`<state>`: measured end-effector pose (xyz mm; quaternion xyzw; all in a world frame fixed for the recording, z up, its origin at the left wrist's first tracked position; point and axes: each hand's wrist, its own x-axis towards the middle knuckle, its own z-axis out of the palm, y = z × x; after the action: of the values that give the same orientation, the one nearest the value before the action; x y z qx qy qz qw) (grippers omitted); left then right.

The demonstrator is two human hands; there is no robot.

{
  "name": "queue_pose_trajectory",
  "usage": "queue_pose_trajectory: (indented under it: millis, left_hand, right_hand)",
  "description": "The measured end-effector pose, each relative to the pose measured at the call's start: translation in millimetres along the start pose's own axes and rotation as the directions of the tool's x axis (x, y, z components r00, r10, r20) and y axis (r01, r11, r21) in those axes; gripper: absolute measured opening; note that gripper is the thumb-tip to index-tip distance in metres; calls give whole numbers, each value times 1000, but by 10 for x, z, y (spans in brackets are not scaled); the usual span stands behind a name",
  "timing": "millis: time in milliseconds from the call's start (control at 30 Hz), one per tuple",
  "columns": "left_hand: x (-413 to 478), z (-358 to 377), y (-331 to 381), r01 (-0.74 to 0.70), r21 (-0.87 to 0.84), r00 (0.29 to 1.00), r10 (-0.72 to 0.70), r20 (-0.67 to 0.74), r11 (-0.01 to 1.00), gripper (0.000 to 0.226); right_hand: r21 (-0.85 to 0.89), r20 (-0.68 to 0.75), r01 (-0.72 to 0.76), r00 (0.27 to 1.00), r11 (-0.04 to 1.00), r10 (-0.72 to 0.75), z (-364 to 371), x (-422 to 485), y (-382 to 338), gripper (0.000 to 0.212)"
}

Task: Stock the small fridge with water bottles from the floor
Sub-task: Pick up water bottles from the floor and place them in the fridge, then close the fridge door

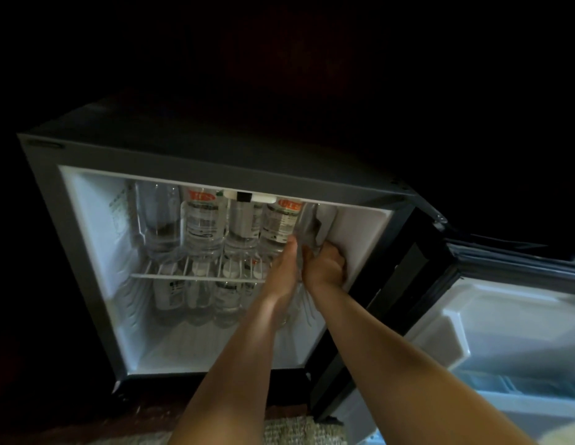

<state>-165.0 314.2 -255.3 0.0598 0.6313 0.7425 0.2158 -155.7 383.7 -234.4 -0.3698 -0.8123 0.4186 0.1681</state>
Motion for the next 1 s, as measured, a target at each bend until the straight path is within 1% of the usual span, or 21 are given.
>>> queue_pose_trajectory:
  millis: [67, 167, 233, 267, 367, 467, 500, 567, 633, 733, 800, 900, 1000]
  left_hand:
    - [-48, -12, -9, 2, 13, 1000, -2, -14, 1000, 62]
    - [-124, -31, -13, 23, 69, 992, -14, -128, 997, 69]
    - [-186, -46, -16, 9, 133, 980, 17, -197, 991, 53]
    - [-223, -71, -29, 2, 196, 979, 38, -200, 981, 46]
    - [-457, -164, -102, 24, 373, 987, 37, -157, 928, 34]
    - [-749, -219, -121, 87, 489, 994, -41, -104, 868, 33]
    - [-827, -222, -115, 119, 512, 992, -76, -105, 850, 33]
    - [-1027, -178, -41, 153, 503, 988, -128, -83, 850, 32]
    - [-1233, -141, -1, 139, 520, 990, -139, -39, 843, 28]
    - [-1561, -132, 109, 140, 551, 988, -149, -28, 823, 25]
    - [-1774, -134, 234, 104, 576, 992, -125, -2, 811, 24]
    - [-2076, -114, 475, 4, 550, 1000, -14, 15, 835, 27]
    - [-2368, -35, 730, -45, 593, 999, 23, 44, 804, 26]
  right_hand:
    - [10, 0, 8, 1000, 1000, -8, -2, -28, 6, 36]
    - [-1, 0, 56, 998, 998, -56, -19, -124, 33, 35]
    - [23, 26, 87, 996, 996, -87, -73, -186, 76, 29]
    - [40, 52, 95, 994, 995, -97, -98, -214, 104, 26]
    - [94, 155, 67, 985, 993, -81, -198, -362, 147, 19]
    - [131, 243, 49, 967, 990, -79, -369, -557, 188, 22]
    - [121, 270, 61, 959, 991, -92, -448, -628, 200, 22]
    - [86, 318, 118, 938, 989, -140, -626, -761, 233, 24]
    - [84, 354, 141, 921, 986, -162, -810, -906, 251, 28]
    - [98, 393, 162, 900, 982, -188, -1115, -1099, 264, 30]
    - [100, 415, 203, 881, 974, -227, -1358, -1227, 263, 27]
    - [56, 474, 277, 838, 959, -270, -1710, -1417, 248, 17]
    - [47, 498, 298, 820, 953, -281, -2029, -1557, 226, 22]
